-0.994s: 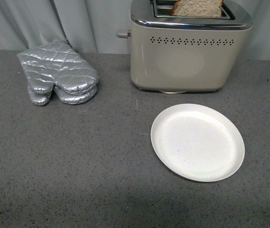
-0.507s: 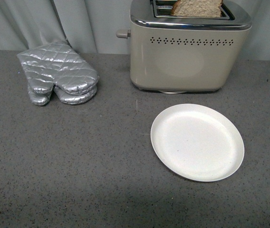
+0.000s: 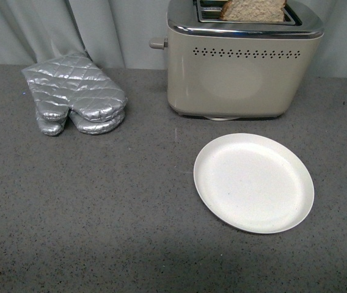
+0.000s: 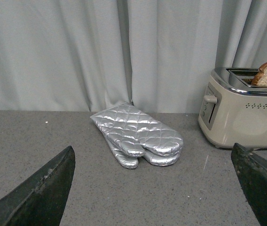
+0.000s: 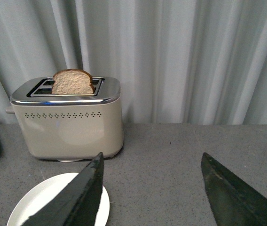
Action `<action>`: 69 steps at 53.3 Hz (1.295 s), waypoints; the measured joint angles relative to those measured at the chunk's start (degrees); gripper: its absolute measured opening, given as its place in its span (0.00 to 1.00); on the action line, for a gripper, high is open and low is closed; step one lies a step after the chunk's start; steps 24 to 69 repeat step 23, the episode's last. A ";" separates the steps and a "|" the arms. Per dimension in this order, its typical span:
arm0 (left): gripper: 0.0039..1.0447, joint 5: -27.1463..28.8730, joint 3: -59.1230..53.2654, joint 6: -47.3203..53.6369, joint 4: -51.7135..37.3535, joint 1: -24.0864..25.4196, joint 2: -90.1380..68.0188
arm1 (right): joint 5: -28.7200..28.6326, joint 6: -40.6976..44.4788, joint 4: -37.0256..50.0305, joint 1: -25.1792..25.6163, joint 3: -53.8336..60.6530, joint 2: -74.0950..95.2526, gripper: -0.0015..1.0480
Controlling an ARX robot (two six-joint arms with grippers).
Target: Put bread into toaster
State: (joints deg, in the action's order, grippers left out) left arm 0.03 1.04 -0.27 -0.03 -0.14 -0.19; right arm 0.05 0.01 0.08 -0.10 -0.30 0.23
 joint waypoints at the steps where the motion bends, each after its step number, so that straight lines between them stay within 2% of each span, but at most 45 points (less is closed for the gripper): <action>1: 0.94 0.00 0.00 0.00 0.00 0.00 0.00 | -0.02 0.00 0.00 0.00 0.00 0.00 0.67; 5: 0.94 0.00 0.00 0.00 0.00 0.00 -0.02 | 0.00 0.00 0.00 0.00 0.00 0.00 0.80; 11: 0.94 0.00 0.00 0.00 0.00 0.00 0.00 | -0.02 -0.09 0.00 0.00 0.00 -0.02 0.92; 14: 0.94 0.00 0.00 0.00 0.00 0.00 0.00 | -0.02 -0.04 0.00 0.00 0.00 0.00 0.90; 69: 0.94 0.00 0.00 0.00 0.00 0.00 0.00 | 0.00 -0.04 0.00 0.00 0.00 -0.02 0.91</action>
